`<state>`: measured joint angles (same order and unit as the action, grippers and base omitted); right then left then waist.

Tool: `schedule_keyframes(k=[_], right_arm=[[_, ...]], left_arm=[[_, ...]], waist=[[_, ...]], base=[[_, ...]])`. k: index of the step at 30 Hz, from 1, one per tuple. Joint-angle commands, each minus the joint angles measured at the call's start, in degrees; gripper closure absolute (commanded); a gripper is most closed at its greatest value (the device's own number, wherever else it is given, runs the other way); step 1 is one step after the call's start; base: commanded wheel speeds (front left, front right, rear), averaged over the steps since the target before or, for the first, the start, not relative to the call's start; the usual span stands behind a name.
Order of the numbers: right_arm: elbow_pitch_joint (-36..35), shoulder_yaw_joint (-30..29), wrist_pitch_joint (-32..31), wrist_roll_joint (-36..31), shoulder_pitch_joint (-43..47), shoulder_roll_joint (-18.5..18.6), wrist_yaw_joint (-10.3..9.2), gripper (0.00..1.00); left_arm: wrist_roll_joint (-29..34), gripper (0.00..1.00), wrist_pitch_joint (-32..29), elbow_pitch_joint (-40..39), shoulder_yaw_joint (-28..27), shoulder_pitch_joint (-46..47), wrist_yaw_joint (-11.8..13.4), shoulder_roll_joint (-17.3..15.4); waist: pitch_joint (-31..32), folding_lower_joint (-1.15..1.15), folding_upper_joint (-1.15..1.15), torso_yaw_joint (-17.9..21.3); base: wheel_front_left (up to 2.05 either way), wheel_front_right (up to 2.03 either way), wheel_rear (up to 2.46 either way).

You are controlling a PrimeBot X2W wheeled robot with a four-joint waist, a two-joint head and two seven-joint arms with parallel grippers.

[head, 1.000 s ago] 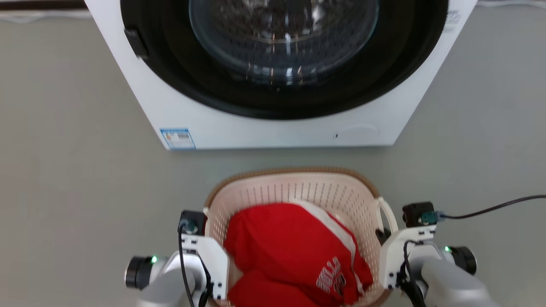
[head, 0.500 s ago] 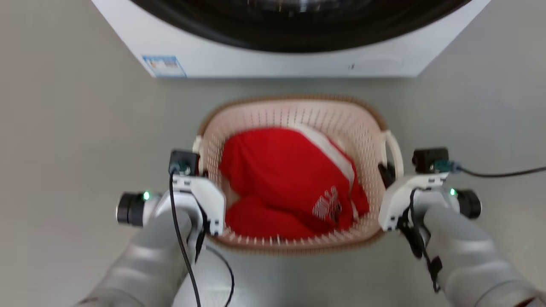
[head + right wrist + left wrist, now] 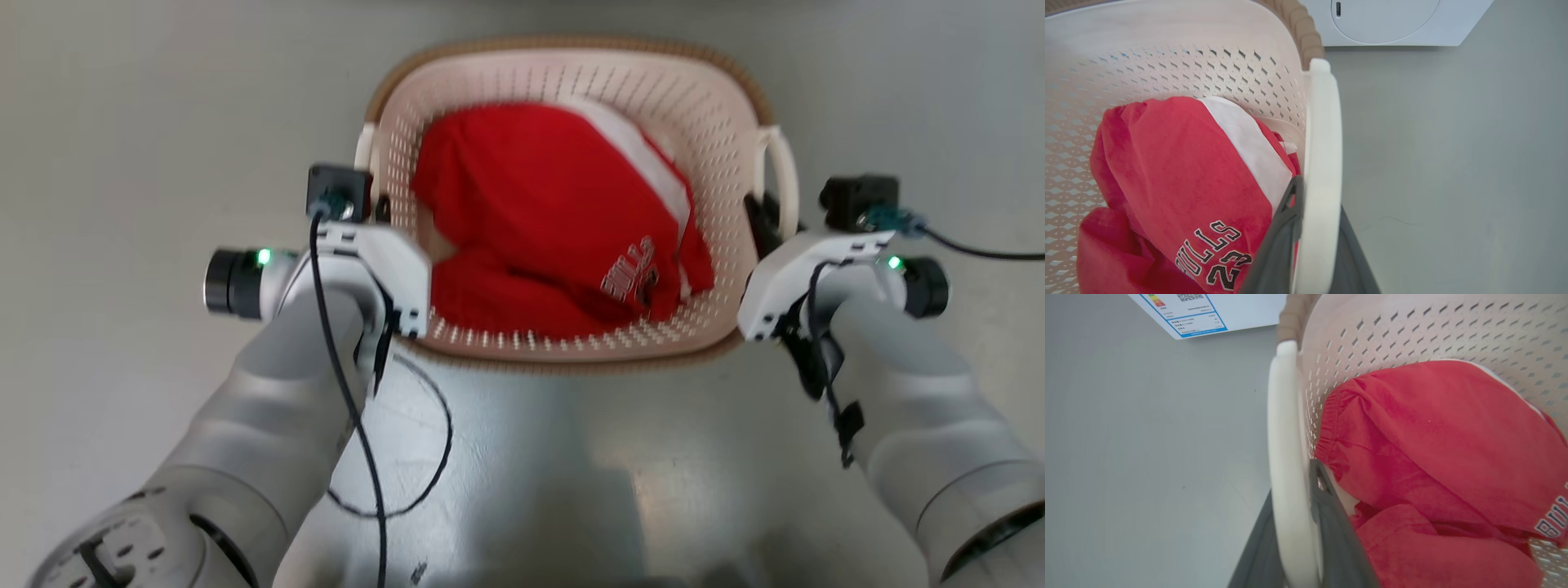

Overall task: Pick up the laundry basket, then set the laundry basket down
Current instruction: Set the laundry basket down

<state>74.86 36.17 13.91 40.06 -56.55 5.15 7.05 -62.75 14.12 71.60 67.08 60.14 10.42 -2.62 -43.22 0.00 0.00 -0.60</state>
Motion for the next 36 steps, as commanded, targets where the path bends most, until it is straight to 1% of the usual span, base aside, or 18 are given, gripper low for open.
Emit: schedule_keyframes(k=[1, 10, 17, 24, 36], right_arm=[[-0.91, 0.43, 0.91, -1.32, 0.64, -1.23, 0.44, 1.00], [-1.73, -4.60, 1.07, -6.03, -3.24, 0.22, 0.44, 1.00], [-2.71, -8.28, 1.07, -9.64, -3.01, 0.43, 0.44, 1.00], [-3.18, -11.83, 1.08, -13.10, -2.38, -0.41, 0.44, 1.00], [-2.70, -15.69, 1.08, -16.60, -1.61, -1.73, 0.44, 1.00]], left_arm=[[1.63, 1.00, 0.85, -1.70, -1.13, 2.43, 0.89, -0.36], [8.33, 1.00, 0.87, -7.20, -7.20, 4.23, 3.53, -0.63], [11.99, 1.00, 0.87, -8.72, -10.86, 3.36, 4.06, -0.56], [14.76, 1.00, 0.87, -8.27, -13.54, 2.81, 3.88, -0.42], [16.23, 1.00, 0.87, -6.23, -15.23, 2.48, 1.96, -0.28]], waist=[[-2.40, 0.00, 0.00, -0.36], [-6.87, 0.00, 0.00, -1.48], [-7.88, 0.00, 0.00, -1.91], [-8.37, 0.00, 0.00, -1.70], [-8.00, 0.00, 0.00, -1.09]], base=[[0.00, 0.00, 0.00], [0.00, 0.00, 0.00], [0.00, 0.00, 0.00], [0.00, 0.00, 0.00], [0.00, 0.00, 0.00]])
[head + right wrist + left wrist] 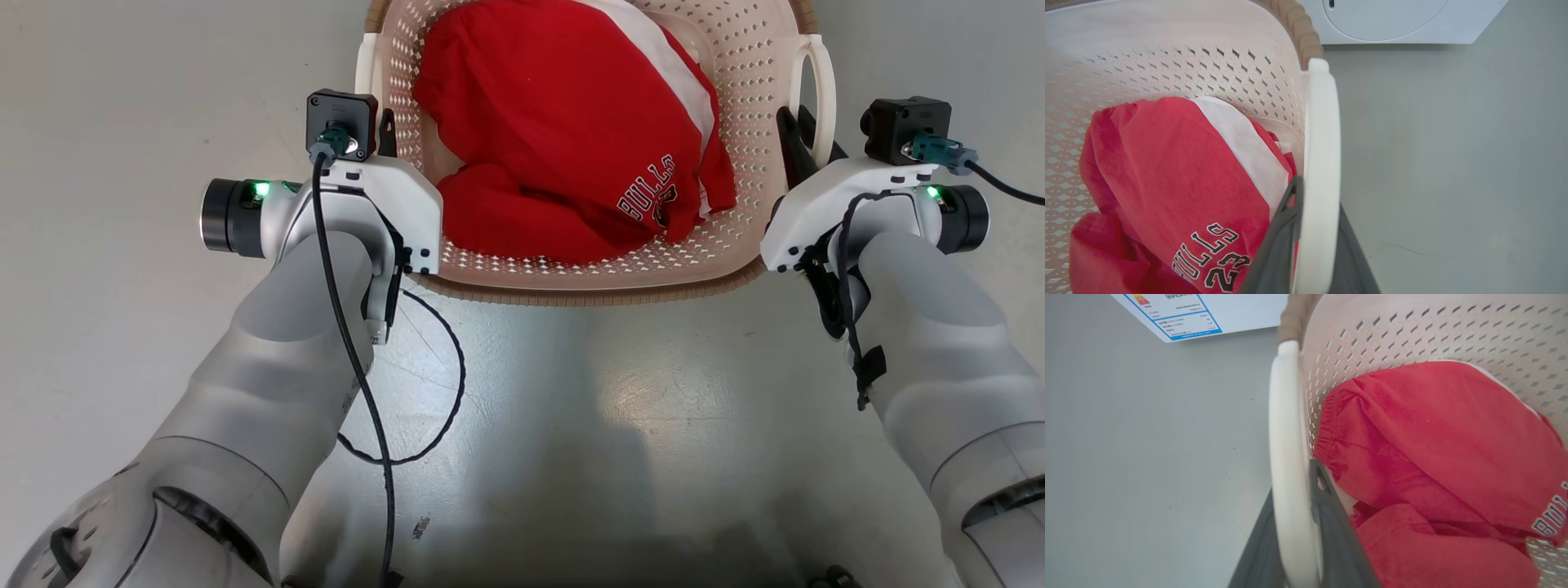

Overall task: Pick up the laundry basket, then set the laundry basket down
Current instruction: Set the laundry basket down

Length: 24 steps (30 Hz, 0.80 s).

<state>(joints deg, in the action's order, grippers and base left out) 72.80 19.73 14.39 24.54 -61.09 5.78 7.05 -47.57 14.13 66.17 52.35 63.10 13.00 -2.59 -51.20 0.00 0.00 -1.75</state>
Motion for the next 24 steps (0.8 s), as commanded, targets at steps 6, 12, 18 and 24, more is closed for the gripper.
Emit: schedule_keyframes(k=[6, 12, 18, 24], right_arm=[[-0.31, -0.41, 0.61, -1.90, 3.10, -2.72, 0.44, 1.00], [-0.16, -1.34, 0.61, -2.60, 3.10, -2.85, 0.44, 1.00], [-0.03, -1.88, 0.61, -2.82, 3.27, -2.89, 0.44, 1.00], [-0.16, -1.84, 0.61, -2.60, 3.39, -2.89, 0.44, 1.00]], left_arm=[[1.27, 1.00, 0.86, -0.46, -0.58, -0.37, -1.05, -0.30], [1.50, 1.00, 0.86, -0.58, -0.56, -0.13, -1.03, -0.30], [1.86, 1.00, 0.86, -0.83, -0.53, -0.01, -0.90, -0.30], [2.19, 1.00, 0.86, -1.15, -0.68, -0.01, -0.73, -0.29]], waist=[[-0.32, 0.00, 0.00, 0.39], [-0.77, 0.00, 0.00, 0.44], [-1.18, 0.00, 0.00, 0.36], [-1.45, 0.00, 0.00, 0.35]], base=[[0.00, 0.00, 0.00], [0.00, 0.00, 0.00], [0.00, 0.00, 0.00], [0.00, 0.00, 0.00]])
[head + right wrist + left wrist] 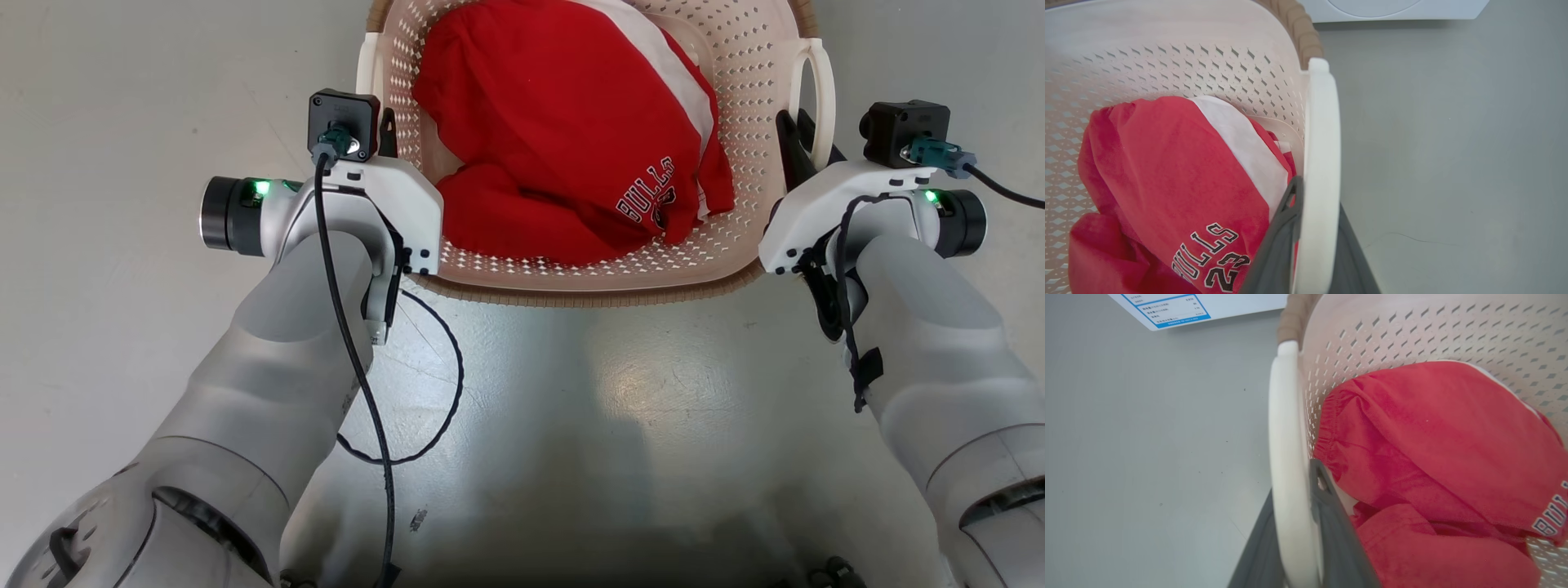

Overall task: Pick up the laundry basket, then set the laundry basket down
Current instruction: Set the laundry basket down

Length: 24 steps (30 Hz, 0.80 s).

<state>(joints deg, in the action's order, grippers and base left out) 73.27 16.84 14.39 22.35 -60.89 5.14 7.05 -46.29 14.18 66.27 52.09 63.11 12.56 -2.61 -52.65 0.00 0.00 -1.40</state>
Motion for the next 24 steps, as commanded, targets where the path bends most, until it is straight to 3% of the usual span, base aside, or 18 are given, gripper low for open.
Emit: schedule_keyframes(k=[1, 5, 7, 8, 10, 12, 13, 14, 15, 16, 24], right_arm=[[-0.62, 1.05, 0.61, -0.36, 3.19, -2.25, 0.44, 1.00], [-0.58, 1.00, 0.61, -0.24, 3.11, -2.25, 0.44, 1.00], [-0.53, 0.82, 0.61, -0.37, 3.05, -2.25, 0.44, 1.00], [-0.48, 0.61, 0.61, -0.42, 3.02, -2.25, 0.44, 0.97], [-0.37, 0.29, 0.61, -0.62, 3.02, -2.25, 0.44, 0.81], [-0.23, -0.06, 0.61, -0.85, 3.00, -2.25, 0.44, 0.59], [-0.18, -0.24, 0.61, -1.02, 2.96, -2.25, 0.44, 0.51], [-0.16, -0.49, 0.61, -1.26, 2.88, -2.25, 0.44, 0.24], [-0.13, -0.76, 0.61, -1.50, 2.83, -2.25, 0.44, 0.07], [-0.11, -1.02, 0.61, -1.74, 2.80, -2.25, 0.44, 0.00], [-0.57, -2.82, 0.61, -3.57, 2.85, -2.26, 0.44, 0.00]], left_arm=[[0.98, 0.98, 0.82, -1.30, -0.48, -0.04, -0.28, -0.27], [1.27, 1.00, 0.82, -1.48, -0.81, -0.11, -0.29, -0.27], [1.31, 0.91, 0.82, -1.51, -0.95, -0.13, -0.36, -0.27], [1.34, 0.82, 0.82, -1.50, -0.99, -0.14, -0.39, -0.27], [1.38, 0.65, 0.82, -1.57, -1.09, -0.14, -0.39, -0.27], [1.45, 0.09, 0.82, -1.75, -1.23, -0.13, -0.27, -0.27], [1.48, 0.00, 0.82, -1.85, -1.32, -0.16, -0.20, -0.27], [1.44, 0.00, 0.82, -1.94, -1.46, -0.19, -0.12, -0.27], [1.31, 0.00, 0.82, -2.07, -1.69, -0.25, -0.06, -0.27], [1.14, 0.00, 0.82, -2.22, -1.92, -0.33, -0.09, -0.27], [1.06, 0.00, 0.82, -2.54, -2.34, -0.63, -0.25, -0.27]], waist=[[-0.05, 0.00, 0.00, 0.00], [-0.30, 0.00, 0.00, 0.09], [-0.41, 0.00, 0.00, 0.12], [-0.46, 0.00, 0.00, 0.13], [-0.54, 0.00, 0.00, 0.11], [-0.61, 0.00, 0.00, 0.05], [-0.63, 0.00, 0.00, 0.02], [-0.65, 0.00, 0.00, 0.00], [-0.67, 0.00, 0.00, -0.06], [-0.67, 0.00, 0.00, -0.13], [-0.26, 0.00, 0.00, -0.32]], base=[[0.00, 0.00, 0.00], [0.00, 0.00, 0.00], [0.00, 0.00, 0.00], [0.00, 0.00, 0.00], [0.00, 0.00, 0.00], [0.00, 0.00, 0.00], [0.00, 0.00, 0.00], [0.00, 0.00, 0.00], [0.00, 0.00, 0.00], [0.00, 0.00, 0.00], [0.00, 0.00, 0.00]])
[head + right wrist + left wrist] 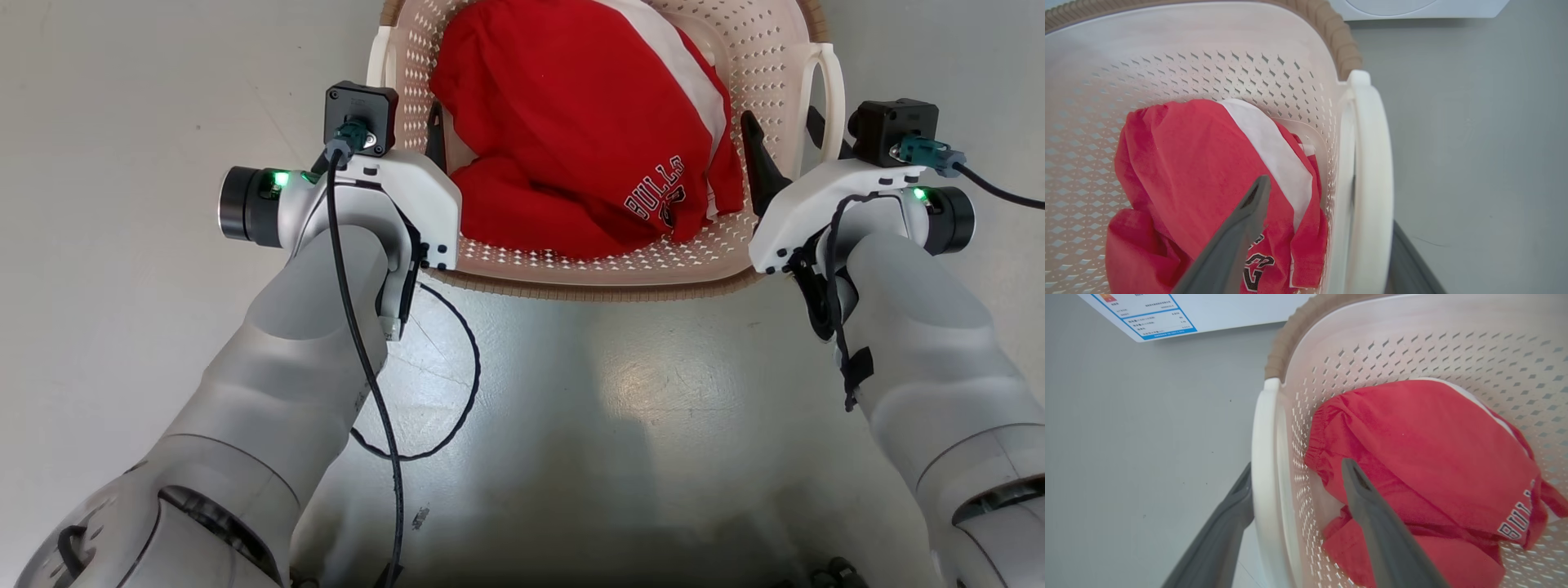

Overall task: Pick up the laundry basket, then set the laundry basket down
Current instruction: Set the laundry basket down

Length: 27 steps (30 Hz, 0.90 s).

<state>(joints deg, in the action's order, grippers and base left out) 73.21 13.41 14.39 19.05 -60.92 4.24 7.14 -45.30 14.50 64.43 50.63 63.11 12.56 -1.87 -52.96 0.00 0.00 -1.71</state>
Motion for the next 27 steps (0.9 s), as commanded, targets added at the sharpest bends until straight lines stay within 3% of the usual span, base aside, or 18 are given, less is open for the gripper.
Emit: schedule_keyframes(k=[1, 10, 20, 27], right_arm=[[-0.58, 0.34, 0.61, -0.48, 2.95, -1.35, 0.35, 0.00], [-3.35, -2.36, 0.61, -3.05, 3.78, -1.36, 0.35, 0.00], [-9.49, -4.85, 0.61, -5.35, 6.00, -1.36, 0.35, 0.00], [-8.32, -5.49, 0.61, -5.84, 8.10, -1.36, 0.35, 0.00]], left_arm=[[0.14, 0.00, 0.50, -0.83, -1.01, -0.67, -0.22, -1.01], [1.32, 0.00, 0.50, -1.72, -3.35, -1.84, -0.44, -1.01], [4.61, 0.00, 0.50, -1.35, -8.42, -2.29, -2.63, -1.28], [7.15, 0.00, 0.50, -1.66, -10.90, -5.37, -3.78, -1.09]], waist=[[0.12, 0.00, 0.00, -0.02], [1.64, 0.00, 0.00, 0.04], [5.49, 0.00, 0.00, 0.41], [9.21, 0.00, 0.00, 0.38]], base=[[0.00, 0.00, 0.00], [0.00, 0.00, 0.00], [0.00, 0.00, 0.00], [0.00, 0.00, 0.00]])
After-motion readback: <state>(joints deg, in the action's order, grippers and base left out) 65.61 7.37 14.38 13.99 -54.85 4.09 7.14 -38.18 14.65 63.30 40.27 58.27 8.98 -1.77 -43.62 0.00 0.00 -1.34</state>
